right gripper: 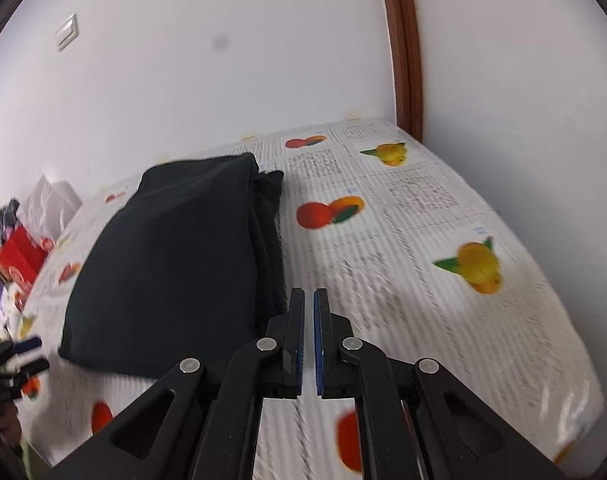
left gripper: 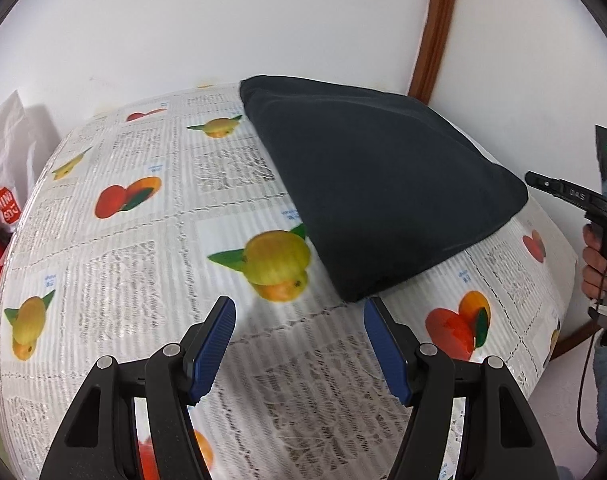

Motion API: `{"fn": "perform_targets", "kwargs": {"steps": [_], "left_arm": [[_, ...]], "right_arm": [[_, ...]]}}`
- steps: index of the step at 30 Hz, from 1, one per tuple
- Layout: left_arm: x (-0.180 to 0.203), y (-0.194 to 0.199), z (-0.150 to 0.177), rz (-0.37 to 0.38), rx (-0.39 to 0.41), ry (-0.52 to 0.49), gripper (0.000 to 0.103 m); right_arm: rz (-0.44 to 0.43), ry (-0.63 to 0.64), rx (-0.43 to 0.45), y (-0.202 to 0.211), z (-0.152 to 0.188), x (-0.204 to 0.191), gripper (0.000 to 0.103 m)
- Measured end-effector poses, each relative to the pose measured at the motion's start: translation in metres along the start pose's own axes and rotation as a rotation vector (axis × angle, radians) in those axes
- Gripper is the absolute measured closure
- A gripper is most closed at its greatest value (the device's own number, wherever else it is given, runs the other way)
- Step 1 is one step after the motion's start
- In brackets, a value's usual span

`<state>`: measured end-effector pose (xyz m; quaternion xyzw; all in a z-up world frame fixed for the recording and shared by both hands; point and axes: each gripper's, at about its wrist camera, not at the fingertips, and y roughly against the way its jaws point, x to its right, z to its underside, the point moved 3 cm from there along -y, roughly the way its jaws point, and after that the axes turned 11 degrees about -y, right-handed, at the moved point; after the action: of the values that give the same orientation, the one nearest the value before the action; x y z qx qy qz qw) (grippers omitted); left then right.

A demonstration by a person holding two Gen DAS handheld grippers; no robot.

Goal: Fold small clothes

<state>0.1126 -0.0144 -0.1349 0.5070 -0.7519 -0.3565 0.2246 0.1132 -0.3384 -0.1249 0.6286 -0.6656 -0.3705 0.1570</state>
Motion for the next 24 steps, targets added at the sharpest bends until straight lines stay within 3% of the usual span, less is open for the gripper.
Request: {"fn": "perform_targets", "kwargs": {"steps": [2,4,6,13,16,17,18,24], "left_arm": [[0.007,-0.005,-0.001,0.0,-0.008,-0.016,0.038],[0.012,-0.012,0.0,0.003,-0.021,-0.023,0.038],[0.018,-0.021,0.0,0.009,-0.039,-0.026,0.038],[0.029,-0.037,-0.011,0.001,-0.057,-0.057,0.041],[0.027,-0.04,-0.016,0.003,-0.05,-0.048,0.054],[0.027,-0.041,-0.018,0.009,-0.044,-0.044,0.064],[0.026,-0.042,-0.019,0.027,-0.039,-0.039,0.071],[0.02,-0.038,-0.027,0.005,-0.015,-0.069,0.083]], "right_arm": [[0.012,0.014,-0.008,0.007,0.008,0.005,0.086],[0.015,0.029,-0.034,0.009,0.02,0.009,0.066],[0.009,0.051,-0.061,0.005,0.032,0.007,0.063],[-0.043,0.015,-0.105,-0.033,0.046,-0.008,0.063],[-0.066,-0.019,-0.119,-0.044,0.045,-0.009,0.068],[-0.075,-0.017,-0.118,-0.045,0.044,-0.011,0.074],[-0.093,-0.01,-0.125,-0.045,0.044,-0.015,0.087],[-0.059,0.076,-0.116,-0.052,0.04,-0.042,0.089]]}}
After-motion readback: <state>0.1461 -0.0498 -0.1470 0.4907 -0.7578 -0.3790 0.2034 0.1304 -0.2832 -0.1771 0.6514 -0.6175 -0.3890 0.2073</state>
